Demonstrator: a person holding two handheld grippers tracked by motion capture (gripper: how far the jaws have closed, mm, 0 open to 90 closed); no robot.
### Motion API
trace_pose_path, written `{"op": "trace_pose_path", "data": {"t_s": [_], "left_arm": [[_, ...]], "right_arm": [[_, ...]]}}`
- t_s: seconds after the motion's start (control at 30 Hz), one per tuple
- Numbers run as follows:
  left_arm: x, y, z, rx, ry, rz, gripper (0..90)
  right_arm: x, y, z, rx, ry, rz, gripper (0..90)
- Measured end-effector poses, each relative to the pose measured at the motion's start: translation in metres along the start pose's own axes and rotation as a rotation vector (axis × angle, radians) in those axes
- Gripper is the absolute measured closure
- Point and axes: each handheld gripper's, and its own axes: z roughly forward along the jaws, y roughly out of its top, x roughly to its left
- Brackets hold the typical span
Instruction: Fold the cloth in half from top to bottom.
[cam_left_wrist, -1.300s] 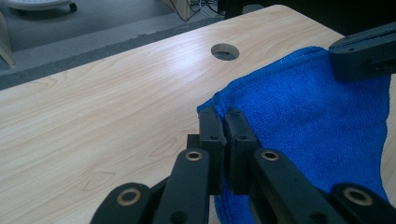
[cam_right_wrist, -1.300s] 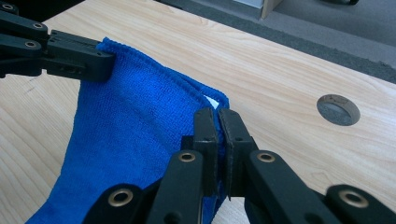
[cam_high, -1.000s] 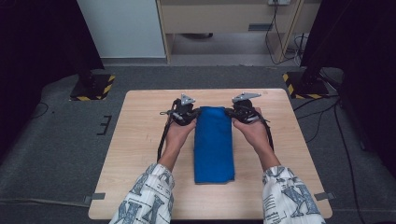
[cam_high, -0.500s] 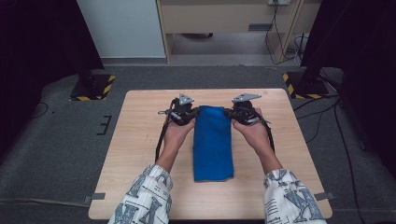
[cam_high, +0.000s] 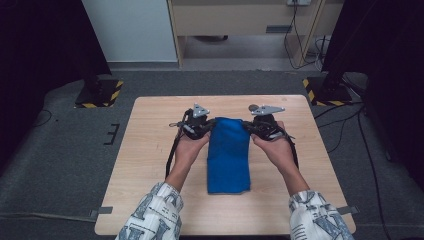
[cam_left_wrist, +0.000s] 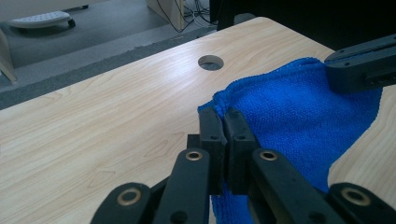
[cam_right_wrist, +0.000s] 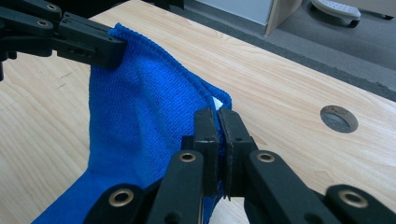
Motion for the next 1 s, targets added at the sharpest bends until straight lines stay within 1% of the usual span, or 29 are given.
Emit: {"op": "trace_pose_path", "data": {"t_s": [0.17, 0.23, 0.43, 0.53, 0.73, 1.0], "left_arm": [[-0.003, -0.005, -0.003, -0.003, -0.005, 0.003, 87.3], [-0.004, -0.007, -0.004, -0.001, -0.006, -0.001, 87.3], [-0.005, -0.012, -0.005, 0.009, -0.016, 0.008, 87.4], [-0.005, -0.013, -0.005, 0.009, -0.014, 0.007, 87.3], [-0.004, -0.015, -0.007, 0.007, -0.012, 0.006, 87.3], [-0.003, -0.019, -0.007, 0.011, -0.014, 0.004, 87.3]], "right_arm": [[0.003, -0.005, -0.003, 0.000, 0.006, 0.000, 86.9], [0.004, -0.008, -0.003, 0.003, 0.007, -0.001, 86.8], [0.003, -0.013, -0.001, 0.010, 0.009, 0.002, 86.9], [0.004, -0.014, -0.001, 0.013, 0.012, 0.006, 86.8], [0.007, -0.015, -0.001, 0.008, 0.018, -0.002, 86.8], [0.009, -0.018, 0.002, 0.014, 0.027, 0.007, 86.8]]}}
